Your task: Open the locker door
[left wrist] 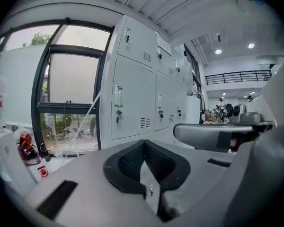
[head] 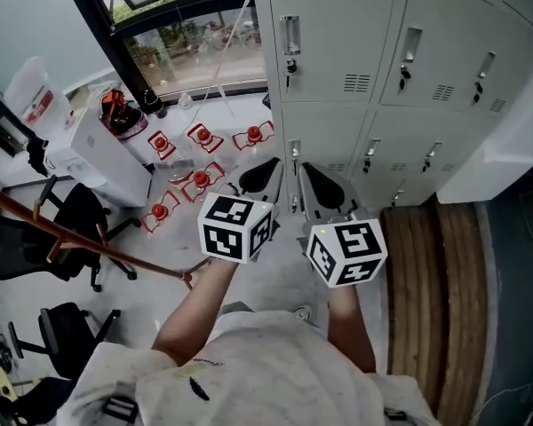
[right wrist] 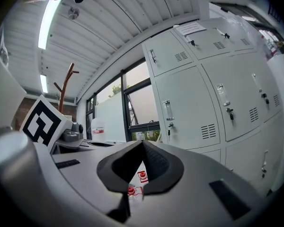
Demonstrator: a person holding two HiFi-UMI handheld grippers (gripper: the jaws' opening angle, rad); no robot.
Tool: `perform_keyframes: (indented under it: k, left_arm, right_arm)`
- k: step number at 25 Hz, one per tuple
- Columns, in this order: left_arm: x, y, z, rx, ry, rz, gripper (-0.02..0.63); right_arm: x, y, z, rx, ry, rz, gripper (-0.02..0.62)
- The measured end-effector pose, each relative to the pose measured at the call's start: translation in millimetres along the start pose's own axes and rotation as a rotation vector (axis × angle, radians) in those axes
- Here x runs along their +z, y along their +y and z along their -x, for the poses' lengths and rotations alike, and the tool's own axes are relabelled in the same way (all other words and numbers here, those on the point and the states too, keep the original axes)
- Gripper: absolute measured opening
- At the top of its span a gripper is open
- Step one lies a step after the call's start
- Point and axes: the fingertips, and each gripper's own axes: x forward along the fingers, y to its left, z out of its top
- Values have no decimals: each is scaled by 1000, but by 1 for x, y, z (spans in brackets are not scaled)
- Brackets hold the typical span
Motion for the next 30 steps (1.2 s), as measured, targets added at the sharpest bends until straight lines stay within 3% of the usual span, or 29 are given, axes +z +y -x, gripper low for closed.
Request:
perform_keyframes:
  k: [9, 21, 30]
  left_arm:
    - [-2, 15, -16, 40, 7, 23, 5]
    - [27, 57, -94, -6, -56, 47, 5]
    - [42, 97, -136, -20, -80, 53, 5]
  right_arm:
    - [-4, -16, -19, 34, -17, -62, -3]
    - [5, -51, -84, 30, -16, -66, -3]
    - [12, -79, -143, 9, -40, -137, -3]
